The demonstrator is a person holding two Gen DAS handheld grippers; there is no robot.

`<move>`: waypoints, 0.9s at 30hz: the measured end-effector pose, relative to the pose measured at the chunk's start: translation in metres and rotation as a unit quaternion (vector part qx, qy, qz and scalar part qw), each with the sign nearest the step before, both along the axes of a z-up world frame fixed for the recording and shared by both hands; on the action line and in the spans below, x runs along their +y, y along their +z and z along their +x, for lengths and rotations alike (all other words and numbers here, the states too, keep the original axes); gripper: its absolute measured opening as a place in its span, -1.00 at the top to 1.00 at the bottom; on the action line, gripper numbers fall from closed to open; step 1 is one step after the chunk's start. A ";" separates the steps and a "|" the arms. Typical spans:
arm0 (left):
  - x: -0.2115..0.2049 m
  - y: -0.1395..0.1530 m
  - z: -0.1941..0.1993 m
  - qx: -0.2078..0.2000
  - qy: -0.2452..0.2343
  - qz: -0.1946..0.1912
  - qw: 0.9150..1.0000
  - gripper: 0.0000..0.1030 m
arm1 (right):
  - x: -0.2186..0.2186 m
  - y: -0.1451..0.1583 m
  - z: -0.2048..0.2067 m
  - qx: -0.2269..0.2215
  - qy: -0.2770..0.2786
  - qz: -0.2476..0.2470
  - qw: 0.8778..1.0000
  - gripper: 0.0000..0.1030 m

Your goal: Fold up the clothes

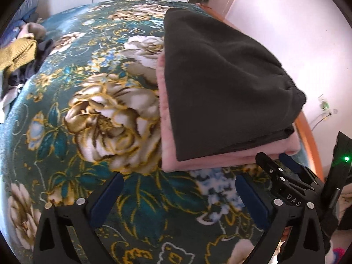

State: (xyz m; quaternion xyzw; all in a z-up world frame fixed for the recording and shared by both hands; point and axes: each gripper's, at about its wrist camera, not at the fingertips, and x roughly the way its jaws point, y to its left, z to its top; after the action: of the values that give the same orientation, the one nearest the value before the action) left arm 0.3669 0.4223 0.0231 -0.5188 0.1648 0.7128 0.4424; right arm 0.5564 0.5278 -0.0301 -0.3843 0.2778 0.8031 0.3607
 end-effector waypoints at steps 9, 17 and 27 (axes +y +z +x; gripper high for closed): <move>-0.006 0.001 0.006 0.035 0.018 0.029 0.999 -1.00 | 0.002 -0.017 0.004 0.005 -0.032 0.001 0.999 -0.91; -0.013 -0.001 0.005 0.058 0.035 0.037 0.997 -1.00 | 0.001 -0.017 0.001 0.003 -0.038 0.019 0.999 -1.00; -0.014 -0.003 0.007 0.068 0.036 0.030 0.997 -1.00 | -0.007 -0.017 -0.007 0.004 -0.030 0.026 0.999 -1.00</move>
State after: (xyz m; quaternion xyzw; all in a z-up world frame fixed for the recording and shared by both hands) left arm 0.3740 0.4083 0.0206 -0.4611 0.1548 0.7664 0.4197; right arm 0.5493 0.5213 -0.0471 -0.3626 0.2697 0.8005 0.3936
